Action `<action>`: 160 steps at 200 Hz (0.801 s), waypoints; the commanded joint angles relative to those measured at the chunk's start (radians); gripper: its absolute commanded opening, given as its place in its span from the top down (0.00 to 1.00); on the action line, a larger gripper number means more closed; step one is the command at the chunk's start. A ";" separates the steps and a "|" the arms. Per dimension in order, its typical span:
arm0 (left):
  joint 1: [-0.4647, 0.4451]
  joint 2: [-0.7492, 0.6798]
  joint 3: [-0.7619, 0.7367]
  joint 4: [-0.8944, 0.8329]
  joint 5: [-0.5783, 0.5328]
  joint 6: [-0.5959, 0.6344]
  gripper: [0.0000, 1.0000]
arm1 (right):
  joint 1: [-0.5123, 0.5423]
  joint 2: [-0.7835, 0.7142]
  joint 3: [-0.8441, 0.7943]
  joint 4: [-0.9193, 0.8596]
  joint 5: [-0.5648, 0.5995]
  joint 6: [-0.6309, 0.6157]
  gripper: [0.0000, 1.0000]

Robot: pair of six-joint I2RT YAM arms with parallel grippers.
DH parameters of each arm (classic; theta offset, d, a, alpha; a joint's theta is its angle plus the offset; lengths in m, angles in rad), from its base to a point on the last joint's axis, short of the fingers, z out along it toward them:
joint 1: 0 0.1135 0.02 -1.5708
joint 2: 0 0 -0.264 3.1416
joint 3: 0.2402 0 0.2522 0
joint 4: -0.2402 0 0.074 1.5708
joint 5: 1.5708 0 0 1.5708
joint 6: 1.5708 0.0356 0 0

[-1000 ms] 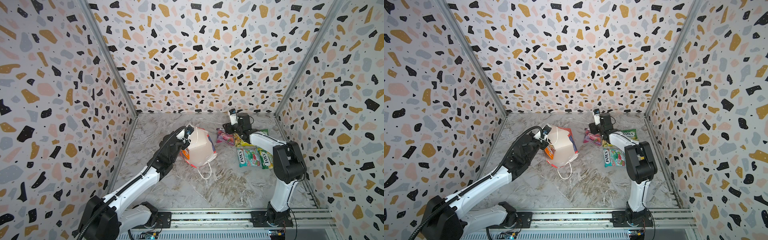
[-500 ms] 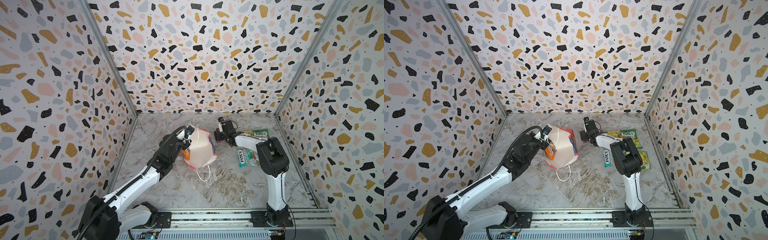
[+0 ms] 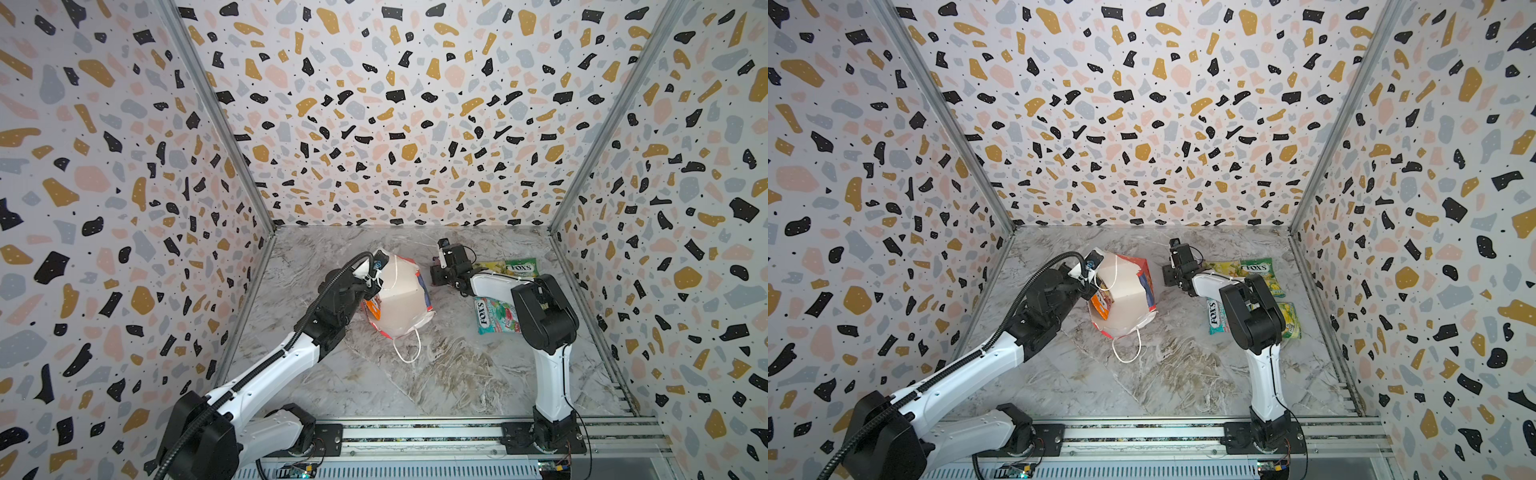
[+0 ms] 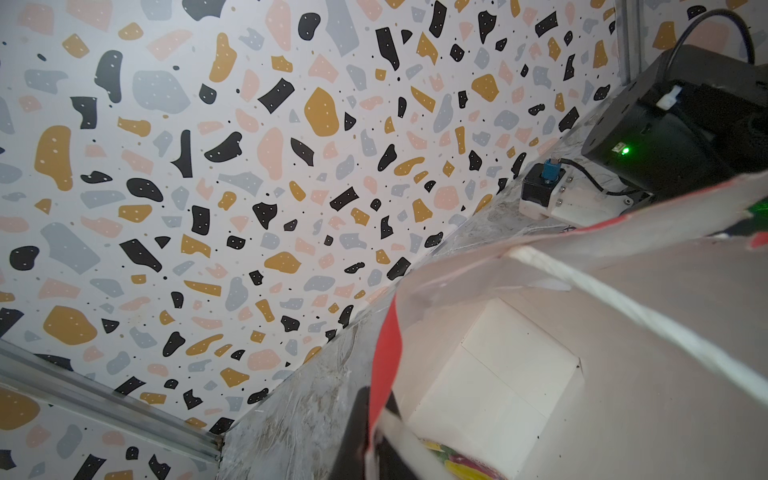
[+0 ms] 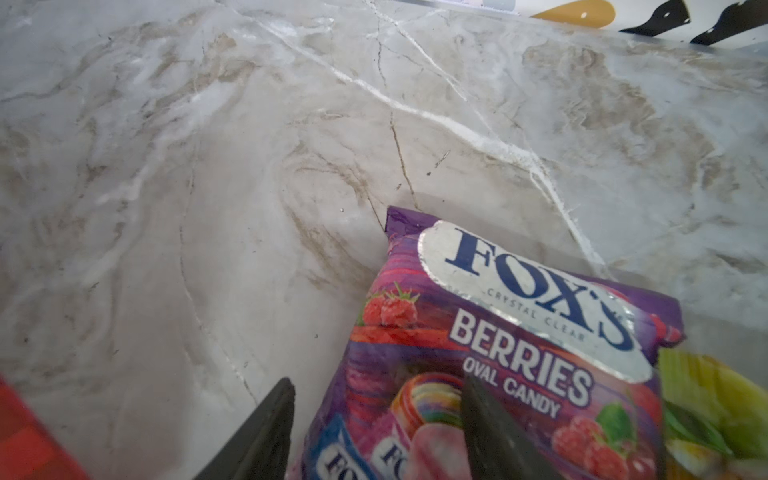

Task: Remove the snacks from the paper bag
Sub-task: 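Open the right gripper to release the purple Berries packet, then move the right gripper back into the bag toward the orange Fruits packet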

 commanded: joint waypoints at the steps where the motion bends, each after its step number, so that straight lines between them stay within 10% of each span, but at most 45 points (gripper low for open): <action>1: 0.005 -0.008 0.021 0.083 0.017 -0.008 1.00 | 0.005 -0.082 0.008 -0.040 -0.019 0.031 0.33; 90: 0.005 0.025 0.028 0.069 0.028 -0.003 1.00 | 0.091 -0.612 -0.184 0.020 -0.145 0.045 0.51; 160: 0.003 0.049 0.070 0.018 0.034 -0.026 1.00 | 0.373 -0.963 -0.544 0.164 -0.245 -0.112 0.73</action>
